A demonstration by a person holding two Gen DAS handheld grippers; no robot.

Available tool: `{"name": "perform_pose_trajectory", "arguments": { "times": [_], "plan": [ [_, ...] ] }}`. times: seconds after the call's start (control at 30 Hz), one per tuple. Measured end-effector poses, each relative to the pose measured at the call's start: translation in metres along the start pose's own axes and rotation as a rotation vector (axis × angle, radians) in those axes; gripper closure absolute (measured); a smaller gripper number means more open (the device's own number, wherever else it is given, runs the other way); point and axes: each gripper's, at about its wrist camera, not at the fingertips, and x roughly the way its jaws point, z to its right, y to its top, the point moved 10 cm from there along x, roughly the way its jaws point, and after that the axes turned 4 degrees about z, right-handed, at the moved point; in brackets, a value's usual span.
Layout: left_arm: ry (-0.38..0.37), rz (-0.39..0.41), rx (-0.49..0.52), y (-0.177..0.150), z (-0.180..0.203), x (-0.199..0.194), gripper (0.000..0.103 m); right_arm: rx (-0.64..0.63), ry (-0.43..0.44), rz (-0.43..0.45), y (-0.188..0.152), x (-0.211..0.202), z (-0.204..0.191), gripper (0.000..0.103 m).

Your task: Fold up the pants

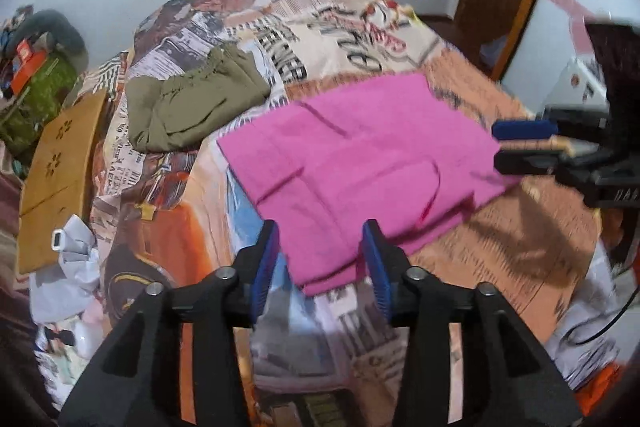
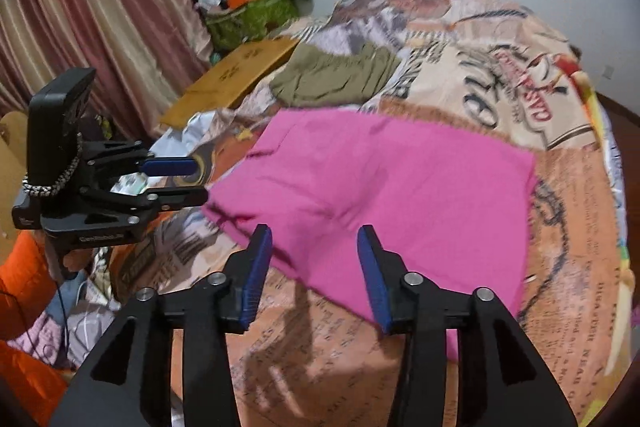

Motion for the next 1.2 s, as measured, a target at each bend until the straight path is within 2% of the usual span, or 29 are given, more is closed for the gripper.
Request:
{"name": "perform_pose_trajectory", "arguments": {
  "times": [0.07, 0.27, 0.37, 0.43, 0.5, 0.7, 0.97, 1.17, 1.2],
  "plan": [
    [-0.02, 0.006, -0.051, 0.009, 0.001, 0.005, 0.045, 0.032, -0.011, -0.007, 0.0, 0.004, 0.007, 0.057],
    [-0.069, -0.066, -0.099, 0.01, 0.016, 0.036, 0.045, 0.101, -0.009, -0.118, -0.023, 0.034, 0.016, 0.057],
    [-0.051, -0.112, -0.069, -0.002, 0.021, 0.053, 0.045, 0.116, -0.004, -0.175, -0.036, 0.046, 0.019, 0.057],
    [-0.023, -0.133, -0.048, -0.011, 0.016, 0.06, 0.043, 0.106, -0.001, -0.178, -0.039, 0.047, 0.02, 0.057],
    [-0.022, -0.121, -0.049, -0.016, 0.01, 0.062, 0.036, 0.1, 0.001, -0.177, -0.04, 0.046, 0.021, 0.056],
    [0.022, -0.107, -0.047, -0.021, -0.007, 0.055, 0.029, 0.114, -0.021, -0.167, -0.046, 0.038, 0.034, 0.056],
    [0.029, -0.113, -0.119, -0.032, -0.026, 0.052, 0.021, 0.174, -0.143, -0.162, -0.064, 0.017, 0.08, 0.056],
    [0.082, -0.097, -0.078, -0.031, -0.031, 0.043, 0.021, 0.238, -0.222, -0.147, -0.079, -0.003, 0.111, 0.056],
    [0.084, -0.097, -0.079, -0.031, -0.032, 0.043, 0.021, 0.251, -0.226, -0.146, -0.082, -0.005, 0.115, 0.052]
  ]
}}
